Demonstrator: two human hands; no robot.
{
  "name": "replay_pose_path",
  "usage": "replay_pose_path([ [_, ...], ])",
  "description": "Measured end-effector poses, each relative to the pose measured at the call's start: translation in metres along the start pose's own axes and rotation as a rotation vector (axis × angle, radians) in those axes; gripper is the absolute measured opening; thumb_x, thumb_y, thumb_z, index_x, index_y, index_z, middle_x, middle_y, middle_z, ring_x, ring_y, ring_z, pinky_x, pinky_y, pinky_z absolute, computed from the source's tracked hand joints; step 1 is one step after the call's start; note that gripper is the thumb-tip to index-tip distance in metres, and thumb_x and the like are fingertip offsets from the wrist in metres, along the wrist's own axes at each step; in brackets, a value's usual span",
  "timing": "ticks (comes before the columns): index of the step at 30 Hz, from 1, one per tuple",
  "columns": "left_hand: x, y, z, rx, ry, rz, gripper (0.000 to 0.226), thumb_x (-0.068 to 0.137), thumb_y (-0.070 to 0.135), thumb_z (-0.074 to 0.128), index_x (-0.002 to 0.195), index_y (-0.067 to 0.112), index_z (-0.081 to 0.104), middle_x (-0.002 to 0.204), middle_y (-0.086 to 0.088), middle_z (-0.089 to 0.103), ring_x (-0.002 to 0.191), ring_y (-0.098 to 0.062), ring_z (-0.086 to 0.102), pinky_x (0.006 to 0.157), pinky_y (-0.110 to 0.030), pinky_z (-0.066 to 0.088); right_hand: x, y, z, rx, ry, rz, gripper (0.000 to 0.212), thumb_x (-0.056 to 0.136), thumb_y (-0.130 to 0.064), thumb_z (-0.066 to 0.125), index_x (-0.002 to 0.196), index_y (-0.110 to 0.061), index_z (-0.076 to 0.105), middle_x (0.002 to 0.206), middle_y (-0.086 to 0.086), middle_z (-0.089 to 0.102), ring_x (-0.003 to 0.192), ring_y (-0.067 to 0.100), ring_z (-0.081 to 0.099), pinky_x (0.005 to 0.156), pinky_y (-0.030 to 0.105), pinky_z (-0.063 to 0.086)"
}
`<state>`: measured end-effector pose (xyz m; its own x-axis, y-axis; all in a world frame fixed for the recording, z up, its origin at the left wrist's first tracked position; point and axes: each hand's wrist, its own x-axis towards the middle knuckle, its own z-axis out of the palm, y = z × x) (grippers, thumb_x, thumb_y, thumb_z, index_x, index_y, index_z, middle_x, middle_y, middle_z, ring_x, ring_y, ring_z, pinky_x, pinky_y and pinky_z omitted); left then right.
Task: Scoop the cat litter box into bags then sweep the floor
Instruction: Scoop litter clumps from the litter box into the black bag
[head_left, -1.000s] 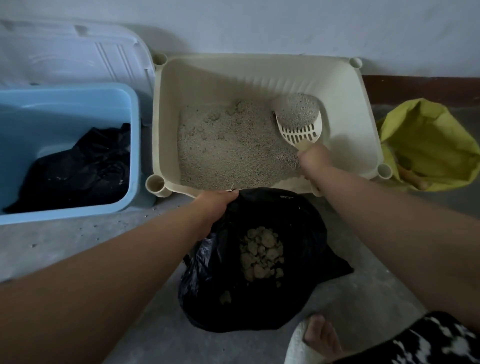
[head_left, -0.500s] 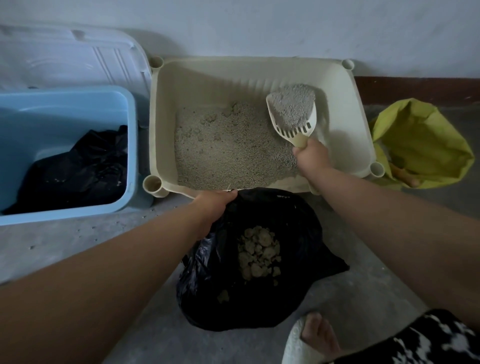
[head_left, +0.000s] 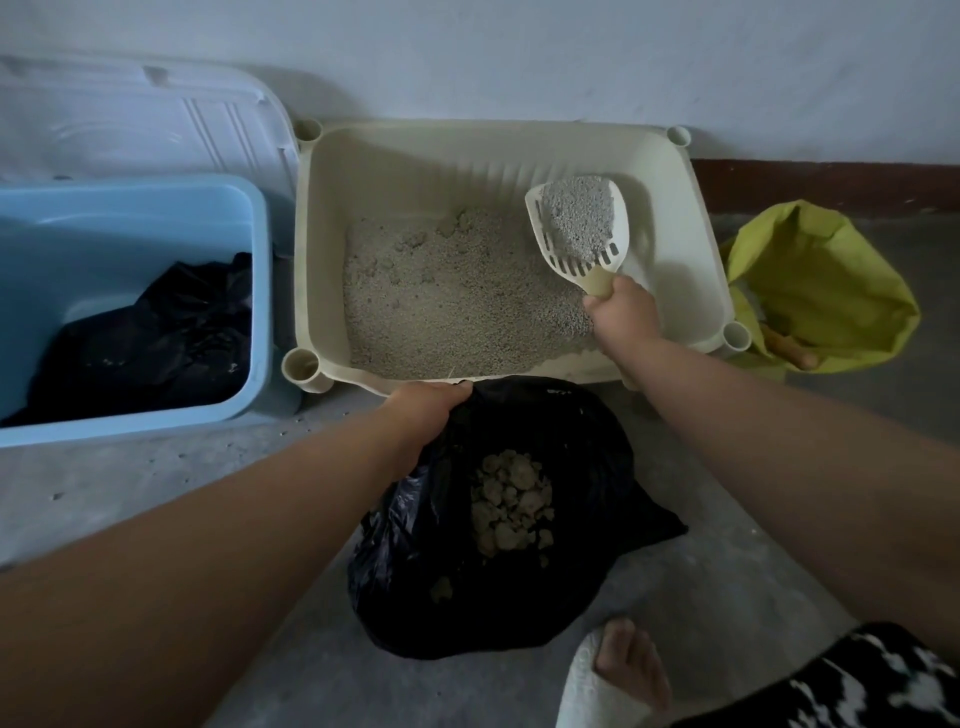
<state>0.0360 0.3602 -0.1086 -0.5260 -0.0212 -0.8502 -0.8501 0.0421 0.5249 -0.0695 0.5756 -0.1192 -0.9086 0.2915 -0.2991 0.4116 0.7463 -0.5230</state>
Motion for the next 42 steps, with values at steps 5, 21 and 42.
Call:
replay_pose_path([
  [5, 0.000, -0.001, 0.001, 0.024, -0.005, 0.022, 0.039, 0.090, 0.035, 0.062, 0.117, 0.007, 0.065, 0.116, -0.013, 0.067, 0.110, -0.030, 0.063, 0.101, -0.046, 0.048, -0.003, -0.002, -0.003, -0.005, -0.038, 0.019, 0.040, 0.093, -0.023, 0.055, 0.128, -0.002, 0.050, 0.123, 0.016, 0.056, 0.112, 0.034, 0.055, 0.089, 0.035, 0.047],
  [21, 0.000, -0.004, 0.000, 0.024, -0.030, 0.015, 0.041, 0.089, 0.037, 0.063, 0.116, 0.007, 0.066, 0.114, -0.014, 0.068, 0.106, -0.031, 0.064, 0.100, -0.046, 0.049, -0.009, -0.012, -0.023, -0.069, -0.129, 0.201, 0.026, 0.091, -0.018, 0.055, 0.113, -0.004, 0.056, 0.087, 0.010, 0.059, 0.076, 0.027, 0.058, 0.060, 0.035, 0.049],
  [42, 0.007, -0.006, -0.009, 0.037, 0.002, -0.006, 0.040, 0.087, 0.040, 0.064, 0.114, 0.011, 0.068, 0.114, -0.013, 0.067, 0.106, -0.031, 0.063, 0.100, -0.045, 0.048, -0.025, -0.049, -0.003, -0.611, -0.444, -0.017, 0.017, 0.093, -0.004, 0.045, 0.101, 0.002, 0.060, 0.065, 0.013, 0.050, 0.060, 0.027, 0.056, 0.053, 0.032, 0.048],
])
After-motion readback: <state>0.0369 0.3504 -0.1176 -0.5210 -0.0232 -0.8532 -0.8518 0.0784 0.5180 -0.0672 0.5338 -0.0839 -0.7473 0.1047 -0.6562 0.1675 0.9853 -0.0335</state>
